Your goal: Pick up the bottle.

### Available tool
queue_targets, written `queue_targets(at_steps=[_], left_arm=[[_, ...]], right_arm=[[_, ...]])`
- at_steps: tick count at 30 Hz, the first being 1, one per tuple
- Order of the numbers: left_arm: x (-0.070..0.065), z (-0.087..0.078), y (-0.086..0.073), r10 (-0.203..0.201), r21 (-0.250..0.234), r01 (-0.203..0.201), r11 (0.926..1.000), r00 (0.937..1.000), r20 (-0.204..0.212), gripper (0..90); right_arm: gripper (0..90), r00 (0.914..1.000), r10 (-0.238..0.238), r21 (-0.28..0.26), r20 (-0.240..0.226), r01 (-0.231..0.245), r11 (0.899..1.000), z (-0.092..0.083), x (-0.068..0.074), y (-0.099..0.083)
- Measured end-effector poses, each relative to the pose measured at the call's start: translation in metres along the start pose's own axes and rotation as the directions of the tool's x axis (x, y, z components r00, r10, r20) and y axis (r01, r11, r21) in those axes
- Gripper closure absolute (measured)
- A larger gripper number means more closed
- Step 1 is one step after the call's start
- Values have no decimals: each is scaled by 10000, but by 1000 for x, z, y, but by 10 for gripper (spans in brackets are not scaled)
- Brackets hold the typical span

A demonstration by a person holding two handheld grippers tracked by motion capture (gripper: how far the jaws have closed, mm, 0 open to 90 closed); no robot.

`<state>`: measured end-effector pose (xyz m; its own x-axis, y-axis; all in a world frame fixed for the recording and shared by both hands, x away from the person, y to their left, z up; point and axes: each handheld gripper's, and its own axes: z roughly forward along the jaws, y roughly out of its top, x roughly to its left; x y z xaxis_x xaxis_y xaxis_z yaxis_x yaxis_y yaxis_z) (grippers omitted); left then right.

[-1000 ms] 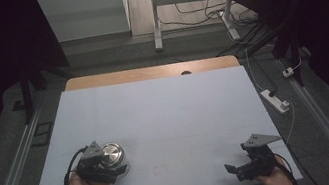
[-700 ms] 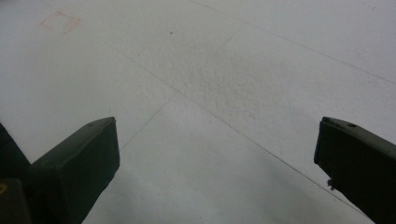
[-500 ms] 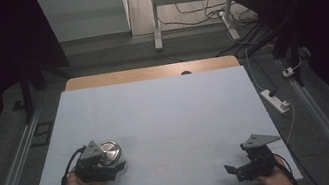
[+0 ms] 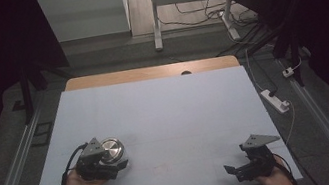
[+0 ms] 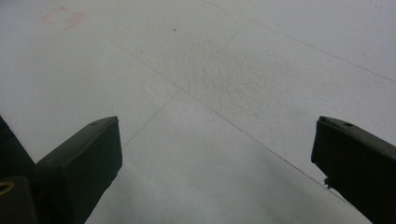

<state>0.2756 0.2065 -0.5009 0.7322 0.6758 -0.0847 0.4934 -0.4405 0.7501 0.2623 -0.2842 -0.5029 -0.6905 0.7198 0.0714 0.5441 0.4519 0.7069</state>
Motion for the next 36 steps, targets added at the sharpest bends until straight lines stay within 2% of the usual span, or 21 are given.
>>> queue_targets(at_steps=[6, 12, 17, 28, 36], left_arm=[[-4, 3, 12, 376, 34, -377, 9993, 9991, 193, 151], [-6, 5, 19, 577, -14, -577, 9983, 9979, 285, 151], [-6, 7, 31, 741, -98, -737, 9972, 9956, 568, 151], [-15, 22, 57, 1417, 57, -1430, 9897, 9849, 990, 152], [-21, 33, 74, 1664, 16, -1678, 9858, 9783, 1233, 152]], right_arm=[[19, 10000, -10, 20, -1, 10, 10000, 0, 0, 0], [28, 10000, -54, 83, -8, 54, 10000, 1, 0, 0], [32, 9999, -82, 112, -87, 83, 9999, 1, 1, 0], [25, 10000, 50, 20, -11, -50, 10000, 0, -1, 0], [19, 10000, 85, -10, -3, -85, 10000, 0, -1, 0]])
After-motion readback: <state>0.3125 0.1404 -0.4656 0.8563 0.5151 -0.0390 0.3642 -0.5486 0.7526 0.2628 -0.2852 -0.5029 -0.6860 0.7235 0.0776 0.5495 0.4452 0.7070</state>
